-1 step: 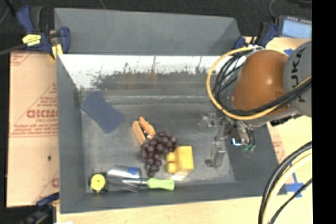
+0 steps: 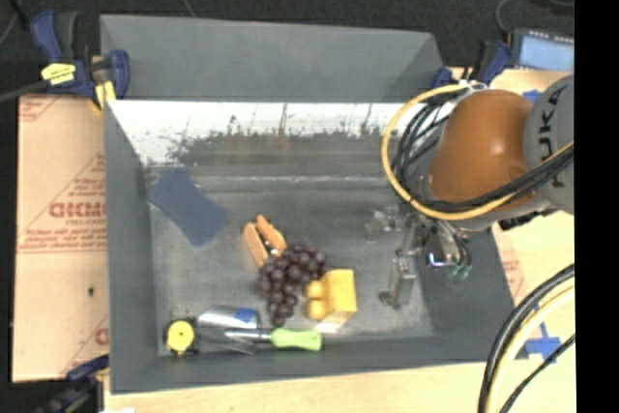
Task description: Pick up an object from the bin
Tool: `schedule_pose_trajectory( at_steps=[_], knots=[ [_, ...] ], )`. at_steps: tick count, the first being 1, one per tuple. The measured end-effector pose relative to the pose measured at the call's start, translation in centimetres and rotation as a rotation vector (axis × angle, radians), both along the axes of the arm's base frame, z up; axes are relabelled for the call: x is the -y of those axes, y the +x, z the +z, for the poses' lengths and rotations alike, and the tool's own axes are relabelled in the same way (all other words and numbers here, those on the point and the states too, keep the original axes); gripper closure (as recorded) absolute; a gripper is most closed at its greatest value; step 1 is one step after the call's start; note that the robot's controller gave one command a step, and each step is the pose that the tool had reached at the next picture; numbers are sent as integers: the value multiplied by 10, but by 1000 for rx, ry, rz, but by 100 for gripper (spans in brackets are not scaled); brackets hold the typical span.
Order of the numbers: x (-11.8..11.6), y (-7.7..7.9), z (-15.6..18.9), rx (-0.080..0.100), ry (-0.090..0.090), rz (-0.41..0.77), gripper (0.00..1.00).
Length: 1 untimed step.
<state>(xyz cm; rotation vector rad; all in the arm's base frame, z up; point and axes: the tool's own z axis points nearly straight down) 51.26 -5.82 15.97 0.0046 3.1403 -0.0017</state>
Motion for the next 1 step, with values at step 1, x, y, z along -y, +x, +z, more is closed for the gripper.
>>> schedule_pose_trajectory(
  at_steps=[1],
  knots=[
    [-16,8,-21,7,-2,-94,0]
  ],
)
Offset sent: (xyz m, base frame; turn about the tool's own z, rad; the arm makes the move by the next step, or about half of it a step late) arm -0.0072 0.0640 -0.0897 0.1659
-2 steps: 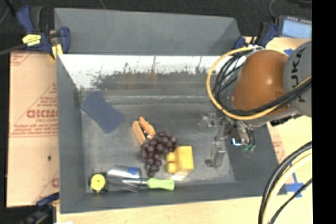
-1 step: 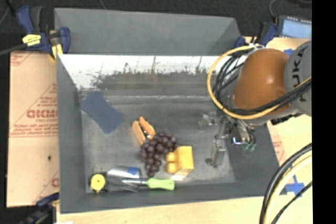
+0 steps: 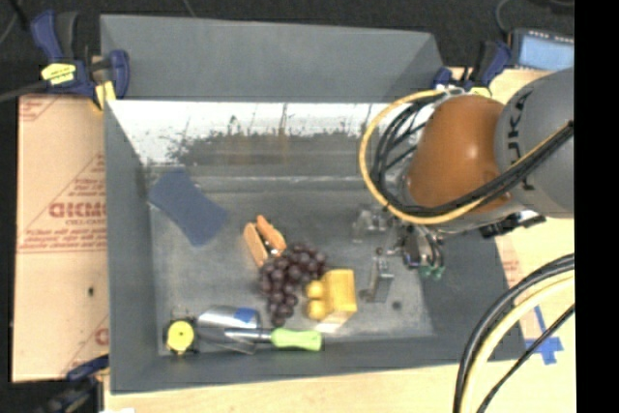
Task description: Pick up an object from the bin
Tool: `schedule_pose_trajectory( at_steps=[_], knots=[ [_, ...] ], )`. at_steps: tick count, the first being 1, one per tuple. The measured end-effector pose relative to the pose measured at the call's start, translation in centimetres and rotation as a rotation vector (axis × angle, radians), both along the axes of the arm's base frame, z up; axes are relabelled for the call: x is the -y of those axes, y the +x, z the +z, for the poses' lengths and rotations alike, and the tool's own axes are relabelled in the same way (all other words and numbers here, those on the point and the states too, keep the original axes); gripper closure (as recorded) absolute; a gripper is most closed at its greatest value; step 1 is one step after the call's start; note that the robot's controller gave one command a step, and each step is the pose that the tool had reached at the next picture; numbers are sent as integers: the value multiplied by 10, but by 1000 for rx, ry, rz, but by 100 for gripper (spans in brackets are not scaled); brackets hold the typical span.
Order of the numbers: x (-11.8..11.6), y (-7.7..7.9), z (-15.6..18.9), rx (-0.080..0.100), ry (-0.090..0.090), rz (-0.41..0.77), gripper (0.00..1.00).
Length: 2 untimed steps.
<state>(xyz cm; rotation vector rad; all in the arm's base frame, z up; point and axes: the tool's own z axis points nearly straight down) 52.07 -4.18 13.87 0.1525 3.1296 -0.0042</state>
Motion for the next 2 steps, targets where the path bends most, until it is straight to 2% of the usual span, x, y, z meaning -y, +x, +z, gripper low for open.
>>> schedule_pose_trajectory(
  at_steps=[1,2],
  knots=[
    [-38,-8,-53,-2,2,-77,0],
    [-26,-3,-35,9,2,-75,100]
  ],
)
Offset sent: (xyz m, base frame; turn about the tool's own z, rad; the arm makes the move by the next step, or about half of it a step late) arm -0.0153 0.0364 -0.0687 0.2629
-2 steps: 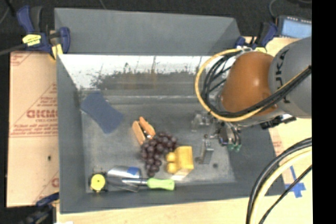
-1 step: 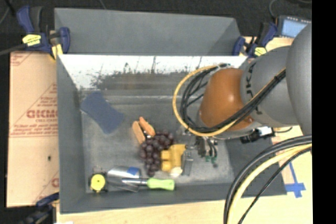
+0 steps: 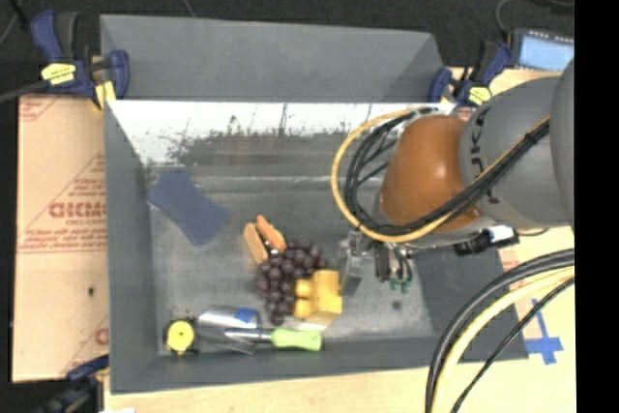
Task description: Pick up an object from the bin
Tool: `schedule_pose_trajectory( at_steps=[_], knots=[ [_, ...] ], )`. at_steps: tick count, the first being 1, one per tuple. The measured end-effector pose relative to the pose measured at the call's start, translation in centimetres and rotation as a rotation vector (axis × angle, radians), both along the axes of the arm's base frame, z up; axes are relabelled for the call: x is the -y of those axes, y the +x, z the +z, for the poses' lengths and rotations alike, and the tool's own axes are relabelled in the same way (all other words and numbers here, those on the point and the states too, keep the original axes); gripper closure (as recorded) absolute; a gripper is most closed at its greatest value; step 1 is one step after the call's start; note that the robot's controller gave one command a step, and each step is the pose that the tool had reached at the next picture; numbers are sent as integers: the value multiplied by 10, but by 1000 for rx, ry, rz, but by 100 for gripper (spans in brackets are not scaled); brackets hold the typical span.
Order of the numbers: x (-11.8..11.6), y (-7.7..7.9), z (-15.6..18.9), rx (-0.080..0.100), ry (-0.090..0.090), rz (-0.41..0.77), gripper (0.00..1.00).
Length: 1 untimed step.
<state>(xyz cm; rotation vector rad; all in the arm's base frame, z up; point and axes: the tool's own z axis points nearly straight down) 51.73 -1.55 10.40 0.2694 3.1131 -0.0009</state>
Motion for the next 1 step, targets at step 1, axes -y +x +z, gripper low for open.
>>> schedule_pose_trajectory(
  at_steps=[1],
  knots=[
    [0,-2,-1,-5,0,2,0]
  ],
)
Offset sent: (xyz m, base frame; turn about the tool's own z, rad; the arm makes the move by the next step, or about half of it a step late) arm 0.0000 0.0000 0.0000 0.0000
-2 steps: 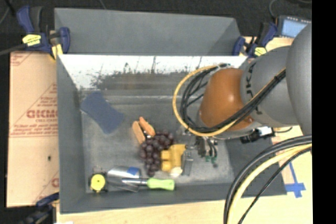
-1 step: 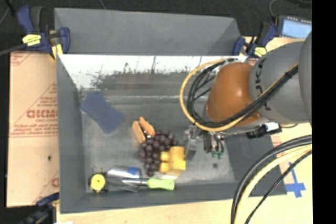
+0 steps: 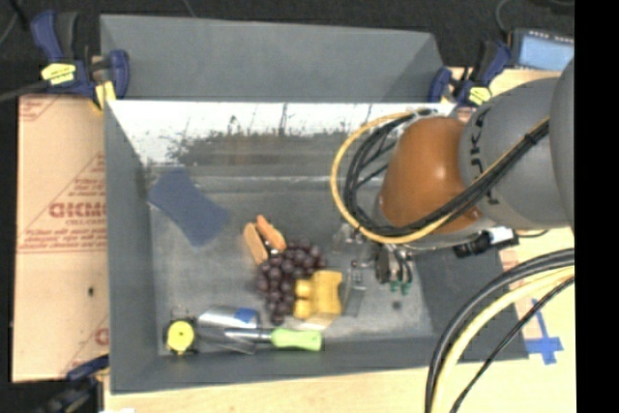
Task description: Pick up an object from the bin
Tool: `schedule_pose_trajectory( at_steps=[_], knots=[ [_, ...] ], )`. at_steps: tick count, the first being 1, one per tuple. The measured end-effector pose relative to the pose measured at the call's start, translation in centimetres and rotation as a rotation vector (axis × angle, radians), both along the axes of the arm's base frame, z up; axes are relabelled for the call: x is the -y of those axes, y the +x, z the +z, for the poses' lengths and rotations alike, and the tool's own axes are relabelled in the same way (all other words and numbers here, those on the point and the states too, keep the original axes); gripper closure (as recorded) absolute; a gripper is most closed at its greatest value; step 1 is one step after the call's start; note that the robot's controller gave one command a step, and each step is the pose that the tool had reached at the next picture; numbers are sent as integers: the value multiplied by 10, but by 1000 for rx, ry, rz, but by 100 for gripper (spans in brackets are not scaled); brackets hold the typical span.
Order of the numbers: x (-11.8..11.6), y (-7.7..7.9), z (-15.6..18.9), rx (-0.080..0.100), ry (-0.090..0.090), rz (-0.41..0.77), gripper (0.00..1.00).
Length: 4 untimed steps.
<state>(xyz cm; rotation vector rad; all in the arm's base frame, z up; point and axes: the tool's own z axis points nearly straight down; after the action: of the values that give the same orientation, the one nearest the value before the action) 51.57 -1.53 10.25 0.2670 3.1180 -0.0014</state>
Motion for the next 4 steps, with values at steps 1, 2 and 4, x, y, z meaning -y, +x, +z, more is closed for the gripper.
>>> schedule_pose_trajectory(
  at_steps=[1,2,4],
  knots=[
    [0,0,0,0,0,0,0],
    [-29,-2,-13,2,-5,46,0],
    [-75,-14,-29,4,-3,133,100]
  ],
)
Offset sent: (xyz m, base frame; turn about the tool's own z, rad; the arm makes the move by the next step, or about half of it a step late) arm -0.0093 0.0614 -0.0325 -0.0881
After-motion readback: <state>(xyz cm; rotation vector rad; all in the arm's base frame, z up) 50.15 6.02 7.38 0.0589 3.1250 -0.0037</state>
